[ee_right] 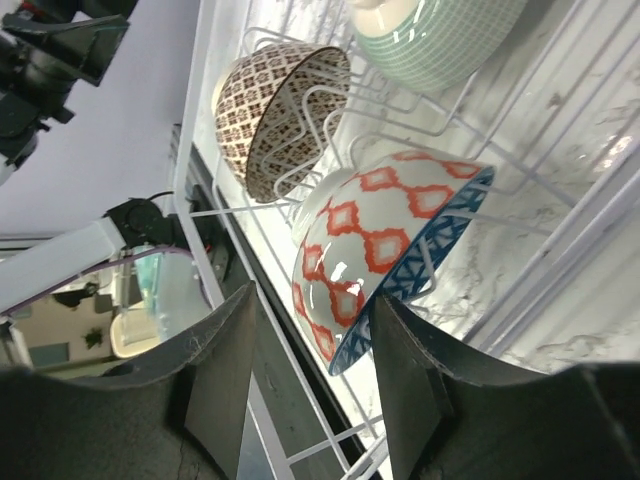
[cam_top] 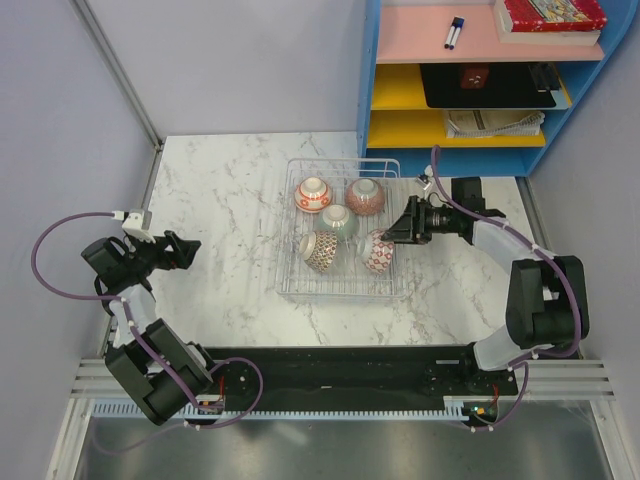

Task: Load the bowls into the dish rack

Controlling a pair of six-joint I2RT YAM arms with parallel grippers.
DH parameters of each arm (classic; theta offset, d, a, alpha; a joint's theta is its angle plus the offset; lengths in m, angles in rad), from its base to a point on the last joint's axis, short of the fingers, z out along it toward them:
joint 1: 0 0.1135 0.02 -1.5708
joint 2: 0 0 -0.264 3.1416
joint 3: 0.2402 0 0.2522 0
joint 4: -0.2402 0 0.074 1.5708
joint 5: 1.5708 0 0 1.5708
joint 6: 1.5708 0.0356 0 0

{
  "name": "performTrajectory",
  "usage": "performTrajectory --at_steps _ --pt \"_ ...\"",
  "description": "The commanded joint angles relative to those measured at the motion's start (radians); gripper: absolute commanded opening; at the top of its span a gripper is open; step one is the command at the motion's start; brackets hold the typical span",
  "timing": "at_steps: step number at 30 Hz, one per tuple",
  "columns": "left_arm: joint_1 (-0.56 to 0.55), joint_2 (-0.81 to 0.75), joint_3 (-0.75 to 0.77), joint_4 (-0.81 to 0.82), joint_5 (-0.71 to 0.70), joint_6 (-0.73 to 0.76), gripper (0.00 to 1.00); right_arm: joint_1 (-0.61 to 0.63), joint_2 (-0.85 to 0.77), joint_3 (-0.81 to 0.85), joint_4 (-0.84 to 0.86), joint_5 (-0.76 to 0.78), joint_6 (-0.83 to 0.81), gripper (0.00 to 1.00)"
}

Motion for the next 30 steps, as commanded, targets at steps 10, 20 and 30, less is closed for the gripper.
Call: performTrajectory --at_steps 10,20,30 --pt "0.007 -0.026 -0.009 0.033 0.038 0.039 1.00 0.109 0.051 0.177 -0.270 0.489 -0.193 0.57" --pt "0.007 -0.037 -0.012 0.031 0.043 0.044 1.00 0.211 0.044 0.263 -0.354 0.771 -0.213 0.57" --pt "0.007 -0.048 -0.015 0.031 0.043 0.047 1.00 0.286 0.043 0.355 -0.402 0.933 -0.265 0.59"
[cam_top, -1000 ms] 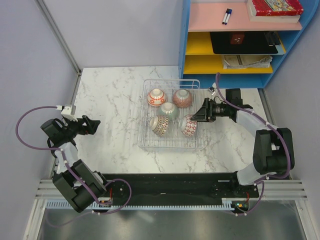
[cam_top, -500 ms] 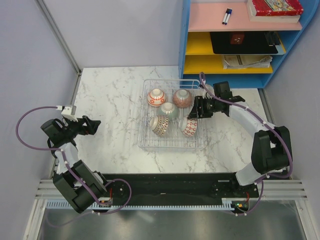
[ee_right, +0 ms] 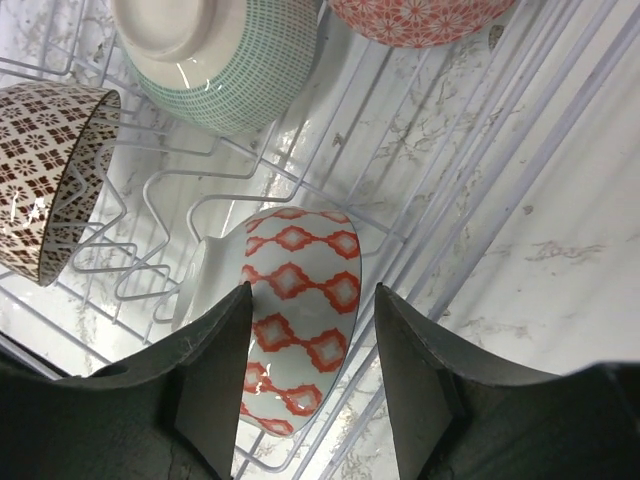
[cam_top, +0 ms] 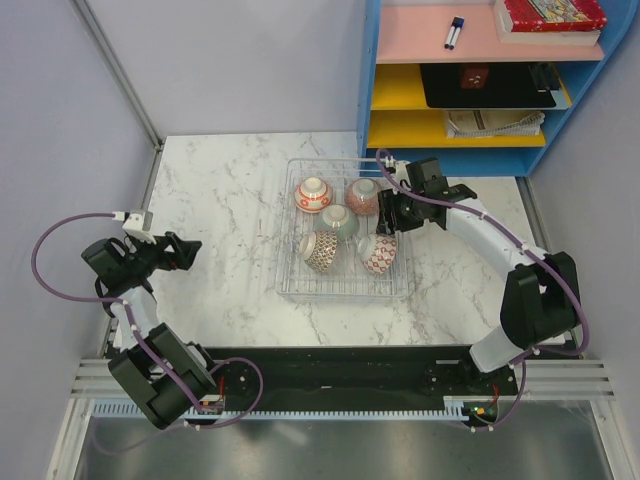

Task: Load the bowls into the dish rack

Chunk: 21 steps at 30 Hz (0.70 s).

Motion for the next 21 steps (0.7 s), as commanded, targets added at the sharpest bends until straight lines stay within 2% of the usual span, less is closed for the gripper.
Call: performTrajectory --at_steps 1,10,14,18,19,20,21 --pt "0.007 -0.020 -0.005 0.031 0.027 0.045 1.00 0.023 0.015 0.070 -0.073 0.167 -0.064 0.59" --pt "0.006 -0.021 -0.007 0.031 0.027 0.047 1.00 0.056 0.024 0.119 -0.103 0.182 -0.095 0.62" --pt "0.006 -0.017 -0.007 0.031 0.030 0.048 1.00 0.064 -0.007 0.156 -0.086 0.150 -0.104 0.64" --pt "0.007 -0.014 -0.005 0.031 0.032 0.048 1.00 0.064 -0.036 0.220 -0.062 0.055 -0.140 0.67" --pt "0.007 -0.017 -0.005 0.031 0.032 0.048 1.00 0.064 -0.047 0.228 -0.042 0.035 -0.144 0.77" --pt "0.004 -0.017 -0.005 0.031 0.033 0.048 1.00 0.063 -0.069 0.231 -0.031 0.014 -0.153 0.80" --pt "0.007 -0.018 -0.005 0.030 0.033 0.048 1.00 0.064 -0.082 0.234 -0.019 0.004 -0.164 0.94"
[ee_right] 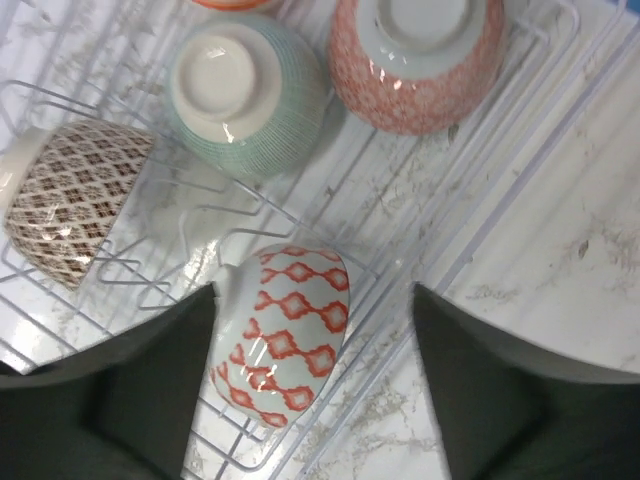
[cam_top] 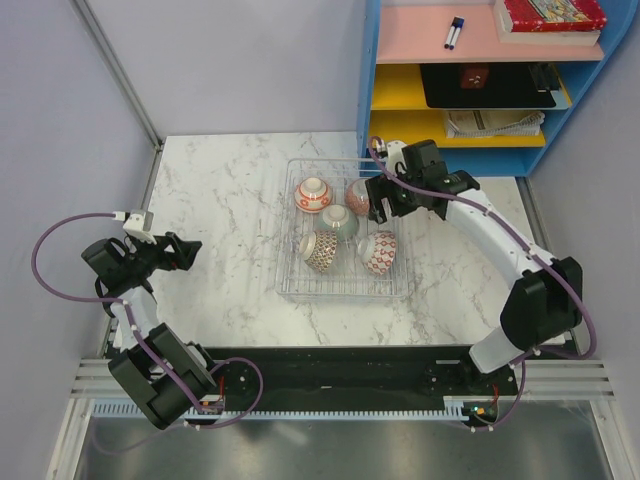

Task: Load the bowls into the dish rack

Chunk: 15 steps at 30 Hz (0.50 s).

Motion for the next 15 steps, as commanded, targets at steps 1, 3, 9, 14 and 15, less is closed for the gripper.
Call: performTrajectory --at_steps 1,3,9,14,15 --pt "0.006 -0.019 -0.005 0.028 0.028 0.038 1.00 0.004 -0.101 0.068 0.092 -0.108 -0.057 0.97" --pt "0.007 -0.025 -0.007 0.028 0.029 0.039 1.00 0.006 -0.157 0.042 0.144 -0.123 -0.081 0.97" --pt "0.007 -0.033 -0.008 0.024 0.042 0.044 1.00 0.006 -0.324 -0.053 0.212 -0.134 -0.192 0.97" --pt "0.007 -0.039 -0.007 0.012 0.078 0.053 1.00 0.004 -0.462 -0.140 0.189 -0.122 -0.298 0.97" --pt "0.006 -0.040 -0.007 0.005 0.085 0.056 1.00 0.003 -0.479 -0.154 0.185 -0.111 -0.307 0.97"
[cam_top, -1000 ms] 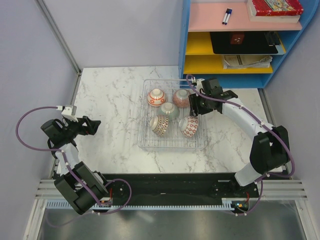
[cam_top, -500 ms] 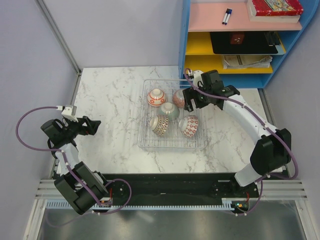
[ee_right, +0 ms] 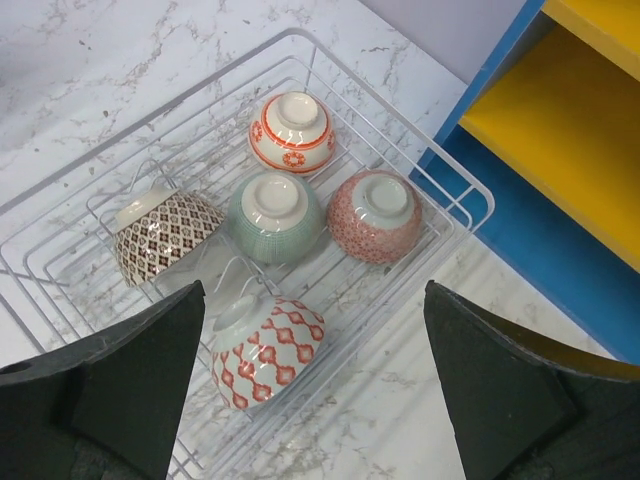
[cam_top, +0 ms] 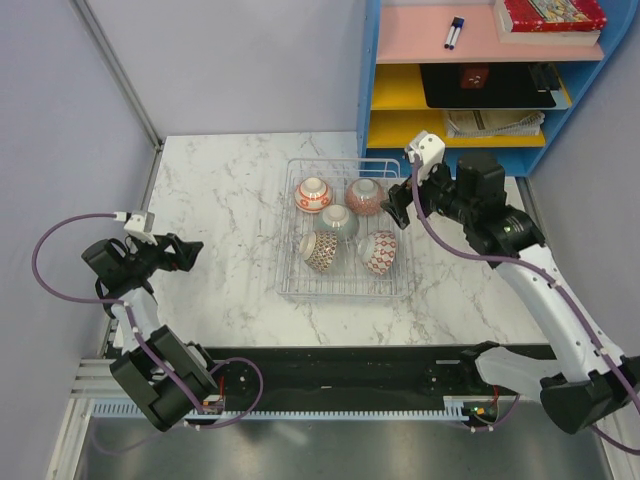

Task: Load the bowls into the dish rack

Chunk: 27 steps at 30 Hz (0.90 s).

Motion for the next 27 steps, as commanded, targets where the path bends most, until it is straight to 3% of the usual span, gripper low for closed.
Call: performTrajectory --at_steps 1,5,14,27 --pt "0.007 -0.037 -0.003 0.004 0.069 0.053 1.00 0.001 -0.103 -0.091 0.014 0.024 -0.117 0.97" --pt "0.006 -0.079 -0.015 0.003 0.078 0.058 1.00 -0.002 -0.171 -0.128 0.020 0.122 -0.134 0.97" --pt "0.007 -0.241 -0.061 -0.066 0.184 0.128 1.00 -0.034 -0.218 -0.176 0.060 0.088 -0.110 0.97" --pt "0.006 -0.209 -0.057 -0.096 0.210 0.181 1.00 -0.044 -0.221 -0.220 0.095 0.095 -0.127 0.97"
